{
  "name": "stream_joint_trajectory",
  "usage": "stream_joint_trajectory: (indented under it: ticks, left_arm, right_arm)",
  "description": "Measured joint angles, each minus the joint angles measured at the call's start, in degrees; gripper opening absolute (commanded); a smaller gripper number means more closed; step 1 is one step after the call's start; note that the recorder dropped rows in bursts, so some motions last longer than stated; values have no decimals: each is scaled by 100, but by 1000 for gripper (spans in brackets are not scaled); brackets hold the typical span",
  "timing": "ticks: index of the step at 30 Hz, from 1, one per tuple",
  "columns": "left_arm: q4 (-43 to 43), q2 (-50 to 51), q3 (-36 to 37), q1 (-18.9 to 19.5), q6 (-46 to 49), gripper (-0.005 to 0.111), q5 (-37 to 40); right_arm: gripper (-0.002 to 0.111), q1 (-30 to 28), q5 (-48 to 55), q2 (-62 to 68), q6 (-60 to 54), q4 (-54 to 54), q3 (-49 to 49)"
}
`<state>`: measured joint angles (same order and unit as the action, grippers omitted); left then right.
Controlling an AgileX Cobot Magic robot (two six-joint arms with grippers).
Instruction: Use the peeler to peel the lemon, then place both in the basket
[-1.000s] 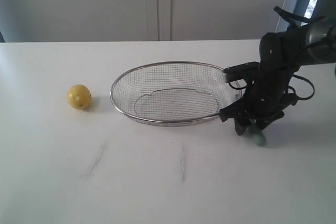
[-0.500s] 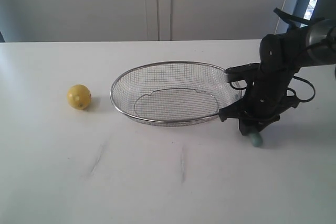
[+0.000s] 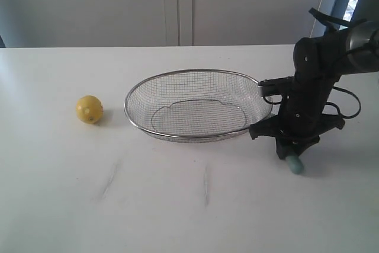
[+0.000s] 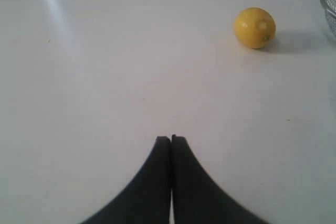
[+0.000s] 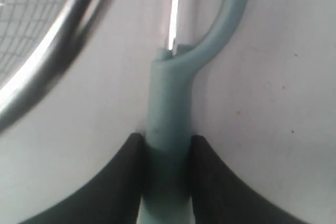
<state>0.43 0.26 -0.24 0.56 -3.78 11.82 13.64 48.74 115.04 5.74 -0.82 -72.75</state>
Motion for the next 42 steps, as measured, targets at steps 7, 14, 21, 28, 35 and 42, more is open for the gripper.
stream_joint_trajectory:
  ticks: [7, 14, 21, 28, 35, 42]
  left_arm:
    - [0, 0, 0, 0, 0, 0, 0]
    - [0, 0, 0, 0, 0, 0, 0]
    - [0, 0, 0, 0, 0, 0, 0]
    - [0, 0, 0, 0, 0, 0, 0]
    - [0, 0, 0, 0, 0, 0, 0]
    - [0, 0, 0, 0, 0, 0, 0]
  right_arm:
    - [5, 0, 218, -340, 164, -175, 3]
    - [5, 0, 524, -777, 177, -287, 3]
    - [5, 0, 882, -1490, 177, -327, 3]
    - [5, 0, 1230, -2380, 177, -289, 13]
    - [5, 0, 1188, -3406, 9, -70, 306]
    - [5, 0, 1184, -4330, -400, 82, 923]
